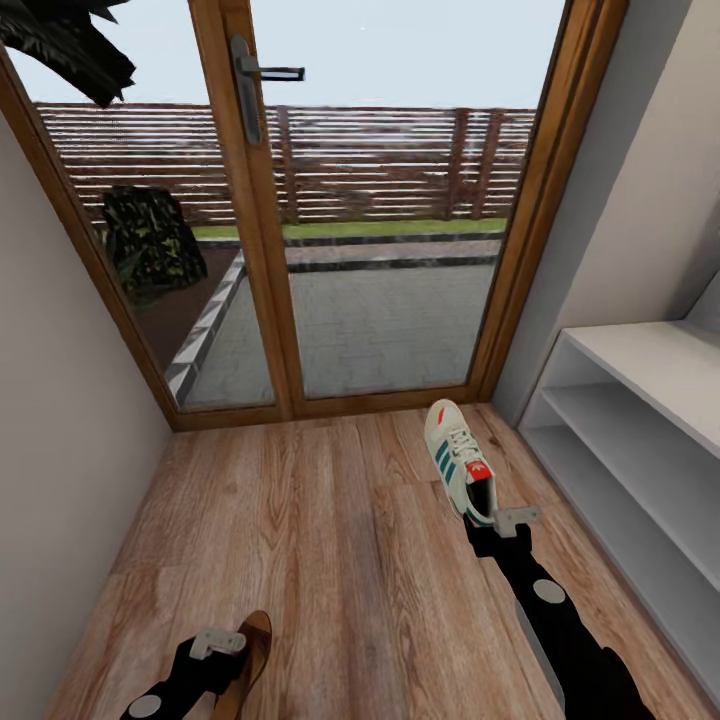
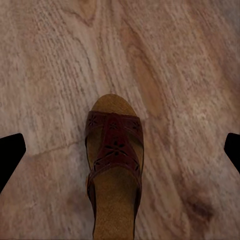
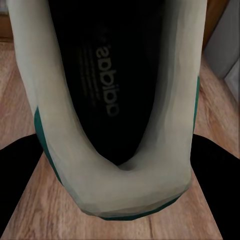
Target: Pick up the two gym shoes and the two sandals from the corridor floor and place them onto the hallstand (shoe rack) in the corridor, making sure they are on the rack and not on the floor. Arrange them so the two gym shoes are next to each other and the two sandals are next to each other.
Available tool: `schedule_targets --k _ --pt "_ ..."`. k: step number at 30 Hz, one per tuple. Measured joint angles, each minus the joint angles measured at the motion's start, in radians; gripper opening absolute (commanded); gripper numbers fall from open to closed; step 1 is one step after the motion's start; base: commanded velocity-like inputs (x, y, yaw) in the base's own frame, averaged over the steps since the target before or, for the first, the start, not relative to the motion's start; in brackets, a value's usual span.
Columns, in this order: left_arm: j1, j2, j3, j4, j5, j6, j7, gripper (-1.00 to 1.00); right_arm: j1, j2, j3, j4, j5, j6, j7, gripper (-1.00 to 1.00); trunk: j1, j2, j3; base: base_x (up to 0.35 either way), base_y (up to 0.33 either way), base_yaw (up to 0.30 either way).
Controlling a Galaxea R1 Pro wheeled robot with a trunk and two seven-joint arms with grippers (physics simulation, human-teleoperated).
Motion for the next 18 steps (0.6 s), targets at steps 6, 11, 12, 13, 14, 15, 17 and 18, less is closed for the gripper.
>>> schedule_targets --k 6,11,12,13,14,15,17,18 --pt "-0.001 0.001 0.003 0.0 0.0 0.0 -0.001 1.0 0.0 0.0 -0.001 -0.006 0.0 0.001 0.0 -1.0 0.008 -0.014 -0.006 0.0 0.0 0.0" --pt "-0.001 0.001 0.005 0.0 0.0 0.001 0.0 1.0 0.0 -0.001 -0.003 -0.03 0.0 0.033 0.0 -1.0 0.027 -0.049 -0.022 0.0 0.0 0.0" --pt "-0.001 0.001 0.005 0.0 0.0 0.001 -0.001 1.0 0.0 -0.001 -0.003 -0.036 0.0 0.044 0.0 -1.0 0.031 -0.056 -0.026 0.0 0.0 0.0" --pt "-0.001 0.001 0.006 0.0 0.0 0.001 -0.001 1.0 0.0 -0.001 -0.003 -0.042 0.0 0.056 0.0 -1.0 0.034 -0.063 -0.03 0.0 0.0 0.0" --pt "-0.001 0.001 0.006 0.0 0.0 0.001 -0.001 1.0 0.0 -0.001 -0.004 -0.053 0.0 0.081 0.0 -1.0 0.038 -0.07 -0.034 0.0 0.0 0.0" --pt "-0.001 0.001 0.006 0.0 0.0 0.0 -0.001 1.0 0.0 0.0 -0.004 -0.057 0.0 0.094 0.0 -1.0 0.042 -0.077 -0.039 0.0 0.0 0.0" --pt "-0.001 0.001 0.007 0.0 0.0 0.0 0.0 1.0 0.0 0.0 -0.004 -0.066 -0.001 0.121 0.0 -1.0 0.05 -0.091 -0.047 0.0 0.0 0.0" --pt "-0.001 0.001 0.007 0.0 0.0 0.0 0.0 1.0 0.0 0.0 -0.004 -0.068 -0.001 0.127 0.0 -1.0 0.054 -0.098 -0.052 0.0 0.0 0.0"
